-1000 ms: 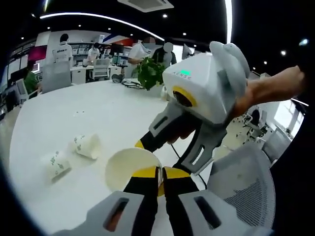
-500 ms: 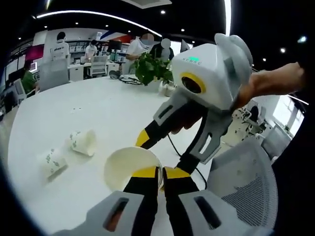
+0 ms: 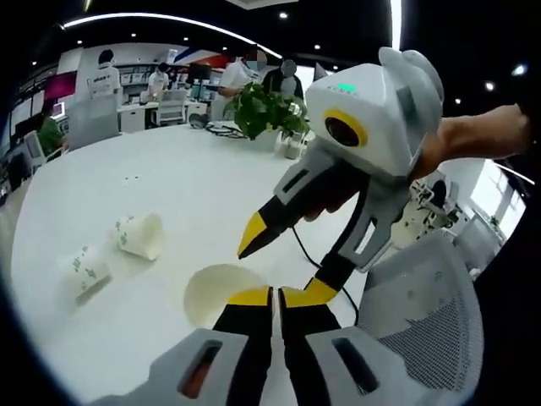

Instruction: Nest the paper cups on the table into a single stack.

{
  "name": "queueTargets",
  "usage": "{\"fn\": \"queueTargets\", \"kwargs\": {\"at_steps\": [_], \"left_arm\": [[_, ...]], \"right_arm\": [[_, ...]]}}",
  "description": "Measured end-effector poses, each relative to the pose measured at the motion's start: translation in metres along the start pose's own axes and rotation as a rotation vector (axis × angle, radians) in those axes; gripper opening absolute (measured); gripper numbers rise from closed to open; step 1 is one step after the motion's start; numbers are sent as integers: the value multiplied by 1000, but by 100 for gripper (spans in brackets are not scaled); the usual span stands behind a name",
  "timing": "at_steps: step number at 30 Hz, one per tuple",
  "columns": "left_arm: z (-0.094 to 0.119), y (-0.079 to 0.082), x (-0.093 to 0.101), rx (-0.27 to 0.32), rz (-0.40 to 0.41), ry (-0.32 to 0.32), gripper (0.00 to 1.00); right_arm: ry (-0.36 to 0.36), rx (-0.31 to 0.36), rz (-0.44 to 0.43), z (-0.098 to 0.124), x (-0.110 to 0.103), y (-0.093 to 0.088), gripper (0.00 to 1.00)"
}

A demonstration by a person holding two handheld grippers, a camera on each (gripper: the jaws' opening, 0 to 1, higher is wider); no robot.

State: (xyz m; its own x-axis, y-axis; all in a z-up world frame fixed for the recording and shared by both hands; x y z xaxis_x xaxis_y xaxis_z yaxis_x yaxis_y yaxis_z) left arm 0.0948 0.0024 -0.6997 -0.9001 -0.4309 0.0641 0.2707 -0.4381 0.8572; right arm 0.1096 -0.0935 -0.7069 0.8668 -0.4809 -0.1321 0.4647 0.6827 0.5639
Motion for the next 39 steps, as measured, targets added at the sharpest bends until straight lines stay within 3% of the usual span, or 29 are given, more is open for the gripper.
{"fn": "queueTargets", "kwargs": {"at_steps": [15, 21, 28, 30, 32, 34, 36, 39], "left_arm": [[1, -6, 0, -16, 22, 16, 0], [8, -2, 2, 9, 41, 27, 1], [22, 3, 6, 37, 64, 46, 4], [20, -5, -3, 37, 65, 48, 6], [28, 2, 5, 38, 63, 56, 7], [28, -5, -2, 43, 70, 63, 7], [35, 2, 1, 52, 78, 76, 8], [36, -8, -11, 64, 88, 87, 9]], "right_arm": [[-5, -9, -15, 7, -9, -5, 42], [-7, -8, -14, 7, -8, -3, 42], [-17, -9, -15, 9, 2, -4, 42], [-24, -7, -21, 11, 7, -3, 42], [-30, -2, -31, 14, 13, 0, 42], [-37, 4, -37, 15, 16, 2, 42], [-42, 10, -44, 16, 20, 5, 42], [-51, 19, -54, 17, 25, 11, 42]]}}
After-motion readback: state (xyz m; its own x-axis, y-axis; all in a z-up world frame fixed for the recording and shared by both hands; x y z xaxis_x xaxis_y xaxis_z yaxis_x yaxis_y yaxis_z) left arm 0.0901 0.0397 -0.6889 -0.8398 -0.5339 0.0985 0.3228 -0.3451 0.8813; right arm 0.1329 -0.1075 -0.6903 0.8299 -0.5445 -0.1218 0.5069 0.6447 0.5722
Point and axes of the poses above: the point that each gripper's makers call its tool centre point, and the gripper's own axes: z roughly backward along the fingers, x roughly to its right, y roughly out of its top, the point moved 7 cm from there along z, roughly backward along the fingers, and after that the axes turned 13 degrees about -z, right-handed, at the moved point
